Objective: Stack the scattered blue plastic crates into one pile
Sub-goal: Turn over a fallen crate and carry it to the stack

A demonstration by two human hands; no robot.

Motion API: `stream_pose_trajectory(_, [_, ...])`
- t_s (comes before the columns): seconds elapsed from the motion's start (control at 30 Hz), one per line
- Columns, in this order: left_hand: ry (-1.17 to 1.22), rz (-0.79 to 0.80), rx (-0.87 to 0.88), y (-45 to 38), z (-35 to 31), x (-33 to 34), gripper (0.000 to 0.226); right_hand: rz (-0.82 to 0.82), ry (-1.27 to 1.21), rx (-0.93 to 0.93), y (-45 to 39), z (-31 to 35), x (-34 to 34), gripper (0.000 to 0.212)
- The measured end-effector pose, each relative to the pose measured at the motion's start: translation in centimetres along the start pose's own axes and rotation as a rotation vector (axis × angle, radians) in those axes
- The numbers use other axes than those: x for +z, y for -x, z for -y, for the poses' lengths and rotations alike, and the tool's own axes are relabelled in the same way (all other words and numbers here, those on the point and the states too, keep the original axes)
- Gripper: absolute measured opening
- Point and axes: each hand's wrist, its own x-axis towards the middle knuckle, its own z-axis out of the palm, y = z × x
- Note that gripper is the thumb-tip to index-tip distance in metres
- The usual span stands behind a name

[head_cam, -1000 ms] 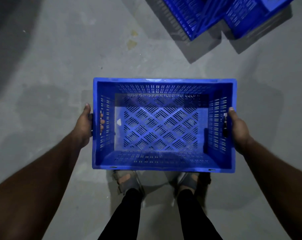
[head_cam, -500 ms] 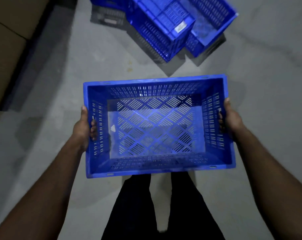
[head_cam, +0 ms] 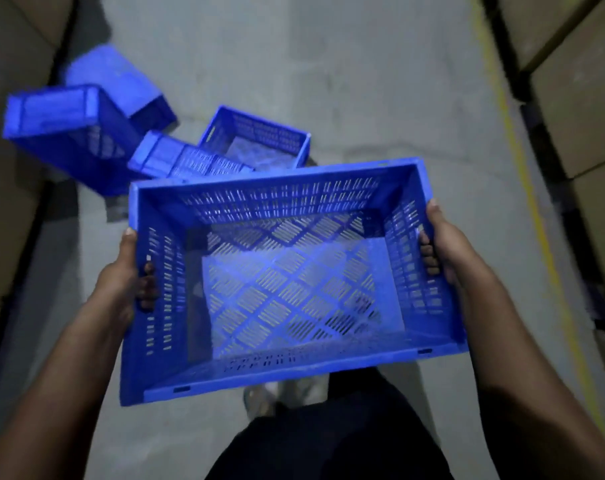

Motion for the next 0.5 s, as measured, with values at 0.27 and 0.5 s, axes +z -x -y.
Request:
stream_pose_trajectory(0.27, [-0.076, 0.153, 0.079, -1.5, -13.4, 19.9, 0.064, -0.118, -0.111, -0.024, -8.0, 10.4, -14.1, 0.068])
stream_pose_trajectory(0.5, [-0.103, 0.245, 0.085, -7.2, -24.6, 33.2, 0.067, -0.156, -0.158, -0.009, -17.0, 21.3, -21.5, 0.067])
